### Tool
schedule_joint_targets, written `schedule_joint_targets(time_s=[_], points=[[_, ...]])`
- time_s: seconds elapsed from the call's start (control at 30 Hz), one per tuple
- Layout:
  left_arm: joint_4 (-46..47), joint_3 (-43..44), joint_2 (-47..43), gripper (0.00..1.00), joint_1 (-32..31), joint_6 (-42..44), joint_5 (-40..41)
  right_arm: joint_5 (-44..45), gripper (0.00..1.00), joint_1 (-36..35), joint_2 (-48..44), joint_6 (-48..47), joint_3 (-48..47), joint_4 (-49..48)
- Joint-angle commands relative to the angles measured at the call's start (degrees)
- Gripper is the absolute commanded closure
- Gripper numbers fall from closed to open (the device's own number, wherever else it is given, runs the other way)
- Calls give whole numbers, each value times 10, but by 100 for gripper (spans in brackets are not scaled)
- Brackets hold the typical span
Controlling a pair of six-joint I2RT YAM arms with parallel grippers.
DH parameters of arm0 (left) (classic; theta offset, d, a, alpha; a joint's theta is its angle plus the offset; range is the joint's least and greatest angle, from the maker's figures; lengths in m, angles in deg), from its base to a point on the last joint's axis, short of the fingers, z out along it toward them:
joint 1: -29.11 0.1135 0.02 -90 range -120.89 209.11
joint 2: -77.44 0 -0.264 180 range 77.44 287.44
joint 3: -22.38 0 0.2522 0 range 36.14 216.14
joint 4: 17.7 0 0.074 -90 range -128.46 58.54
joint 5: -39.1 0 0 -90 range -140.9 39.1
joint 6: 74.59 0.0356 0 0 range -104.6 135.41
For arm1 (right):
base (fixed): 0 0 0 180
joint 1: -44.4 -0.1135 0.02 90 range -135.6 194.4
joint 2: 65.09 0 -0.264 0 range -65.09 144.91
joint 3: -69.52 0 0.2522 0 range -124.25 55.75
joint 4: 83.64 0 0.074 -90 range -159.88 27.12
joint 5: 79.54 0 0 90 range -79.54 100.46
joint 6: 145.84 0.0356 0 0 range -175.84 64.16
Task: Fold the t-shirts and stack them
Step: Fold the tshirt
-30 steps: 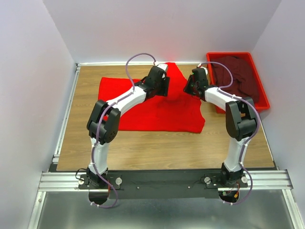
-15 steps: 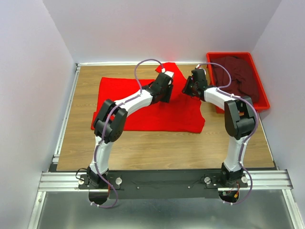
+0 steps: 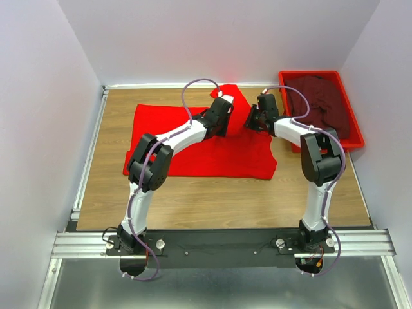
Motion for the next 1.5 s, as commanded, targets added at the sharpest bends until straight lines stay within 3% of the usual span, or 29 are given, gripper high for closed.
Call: schedule_joint_targets(time_s=[0.0, 0.23, 0.47, 0.57, 0.83, 1.07, 1.47], points=[[3, 17, 9, 60, -1, 8, 20, -24, 62, -2, 21, -8, -21, -2], [7, 19, 15, 68, 0, 9, 21, -39, 60, -2, 29, -7, -31, -2], [9, 17, 15, 86, -1, 10, 16, -55, 60, -2, 37, -3, -36, -3], [16, 7, 10, 89, -1, 10, 16, -59, 61, -2, 38, -3, -38, -3], [34, -21, -4, 100, -1, 10, 15, -65, 80, -2, 28, -2, -32, -3], [52, -45, -24, 100, -1, 5, 30, -54, 100, -2, 5, -3, -19, -3], [91, -92, -56, 100, -1, -7, 70, -41, 100, -2, -48, -7, 50, -69]])
